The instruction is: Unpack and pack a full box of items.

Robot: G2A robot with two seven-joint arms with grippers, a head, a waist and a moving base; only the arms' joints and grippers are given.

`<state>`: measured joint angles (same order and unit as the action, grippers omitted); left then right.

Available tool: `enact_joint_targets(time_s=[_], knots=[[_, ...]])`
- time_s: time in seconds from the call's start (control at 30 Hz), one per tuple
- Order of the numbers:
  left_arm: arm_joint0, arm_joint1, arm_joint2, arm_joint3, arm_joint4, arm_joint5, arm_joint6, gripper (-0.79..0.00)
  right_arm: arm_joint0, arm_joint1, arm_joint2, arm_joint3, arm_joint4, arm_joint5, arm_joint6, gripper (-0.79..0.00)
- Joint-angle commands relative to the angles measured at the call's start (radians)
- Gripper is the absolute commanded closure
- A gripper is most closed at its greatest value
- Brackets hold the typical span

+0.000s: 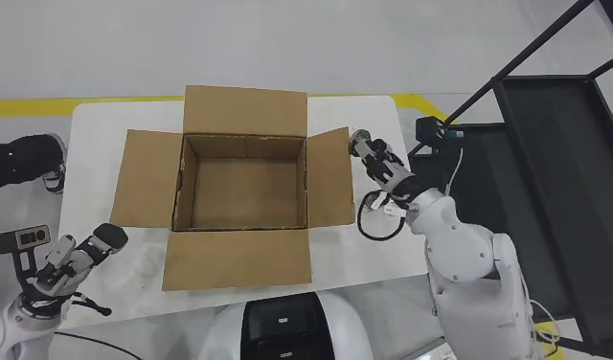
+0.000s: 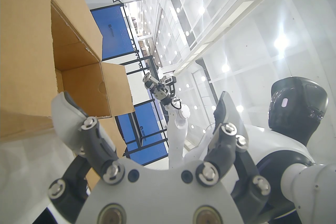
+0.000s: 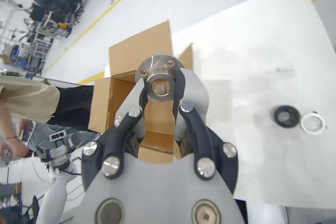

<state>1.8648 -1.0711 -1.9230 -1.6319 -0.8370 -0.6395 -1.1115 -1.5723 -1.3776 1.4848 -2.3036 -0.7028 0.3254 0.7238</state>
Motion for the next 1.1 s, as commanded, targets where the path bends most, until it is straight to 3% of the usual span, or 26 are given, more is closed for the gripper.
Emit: enact_joint_targets(time_s=[0.0,0.37,0.63,0.8,0.83,0.87,0.9,0.93,1.07], knots=[[0.000,0.000,0.000,0.000,0.000,0.000,0.000,-0.785,0.052,0.001,-0.048,0.037,0.002,-0.041,0.019,0.000],[0.000,0.000,0.000,0.000,0.000,0.000,0.000,-0.785,0.408,-0.021,-0.396,0.388,-0.106,-0.040,0.208,0.000],[0.000,0.000,0.000,0.000,0.000,0.000,0.000,-0.785,0.579,-0.061,-0.626,0.662,-0.209,0.009,0.283,0.000],[0.000,0.000,0.000,0.000,0.000,0.000,0.000,-0.785,0.624,-0.080,-0.681,0.755,-0.236,0.063,0.312,0.000],[0.000,0.000,0.000,0.000,0.000,0.000,0.000,-0.785,0.629,-0.081,-0.689,0.769,-0.248,0.068,0.320,-0.040],[0.000,0.000,0.000,0.000,0.000,0.000,0.000,-0.785,0.633,-0.083,-0.693,0.779,-0.256,0.073,0.329,-0.348],[0.000,0.000,0.000,0.000,0.000,0.000,0.000,-0.785,0.635,-0.084,-0.693,0.787,-0.259,0.085,0.333,-0.733],[0.000,0.000,0.000,0.000,0.000,0.000,0.000,-0.785,0.635,-0.086,-0.692,0.790,-0.257,0.094,0.337,-0.785],[0.000,0.000,0.000,0.000,0.000,0.000,0.000,-0.785,0.620,-0.085,-0.663,0.762,-0.218,0.099,0.339,-0.785]])
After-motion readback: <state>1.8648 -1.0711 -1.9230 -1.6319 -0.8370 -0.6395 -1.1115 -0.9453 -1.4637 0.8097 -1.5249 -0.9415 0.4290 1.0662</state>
